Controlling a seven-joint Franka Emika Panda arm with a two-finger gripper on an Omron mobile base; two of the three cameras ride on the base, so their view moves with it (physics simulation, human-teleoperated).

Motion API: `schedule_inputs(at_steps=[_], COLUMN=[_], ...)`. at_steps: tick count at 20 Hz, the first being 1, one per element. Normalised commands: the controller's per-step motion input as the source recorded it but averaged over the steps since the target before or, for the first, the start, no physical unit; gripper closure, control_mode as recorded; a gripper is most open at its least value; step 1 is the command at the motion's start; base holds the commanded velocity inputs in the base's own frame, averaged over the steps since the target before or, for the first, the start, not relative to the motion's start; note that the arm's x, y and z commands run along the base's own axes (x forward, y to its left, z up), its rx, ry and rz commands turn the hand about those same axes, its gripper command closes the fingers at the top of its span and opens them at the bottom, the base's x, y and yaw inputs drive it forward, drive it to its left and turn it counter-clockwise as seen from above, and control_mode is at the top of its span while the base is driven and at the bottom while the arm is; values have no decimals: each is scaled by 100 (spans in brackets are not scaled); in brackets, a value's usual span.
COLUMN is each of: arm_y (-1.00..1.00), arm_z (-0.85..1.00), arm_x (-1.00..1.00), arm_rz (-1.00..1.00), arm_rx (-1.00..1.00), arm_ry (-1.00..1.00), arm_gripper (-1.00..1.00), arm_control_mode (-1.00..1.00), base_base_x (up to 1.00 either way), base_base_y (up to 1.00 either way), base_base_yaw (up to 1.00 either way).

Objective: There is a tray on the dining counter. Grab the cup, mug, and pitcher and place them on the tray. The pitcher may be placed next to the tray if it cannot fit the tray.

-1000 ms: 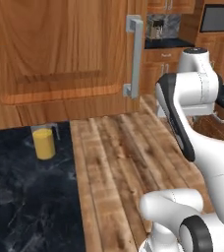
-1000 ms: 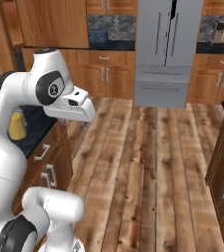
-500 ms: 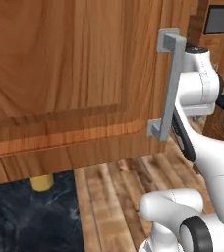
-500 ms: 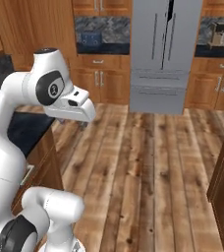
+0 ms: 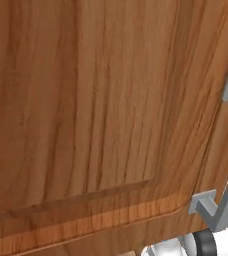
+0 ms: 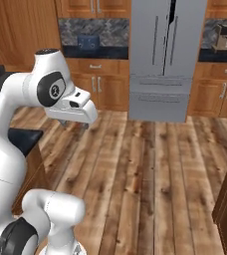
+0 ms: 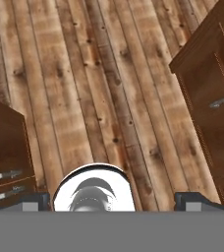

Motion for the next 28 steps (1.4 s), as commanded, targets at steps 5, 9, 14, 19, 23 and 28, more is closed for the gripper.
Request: schedule_inputs(at_steps=[5, 9, 14, 19, 23, 28], arm_y=[0, 0, 0, 0, 0, 0], arm_z=[0, 0, 0, 0, 0, 0], arm_x=[0, 0, 0, 0, 0, 0], arm_rz=[0, 0, 0, 0, 0, 0], arm_rx=[0, 0, 0, 0, 0, 0], arm_ry=[0, 0, 0, 0, 0, 0], arm_gripper=[-100, -100, -100, -100, -100, -100], arm_control_mode=[100, 100, 100, 100, 100, 100], base_base_x=[45, 42, 27, 9, 4, 3], base_base_y=[-24, -36, -32, -3, 0, 0], base_base_yaw=[1, 8, 20, 36, 45, 50])
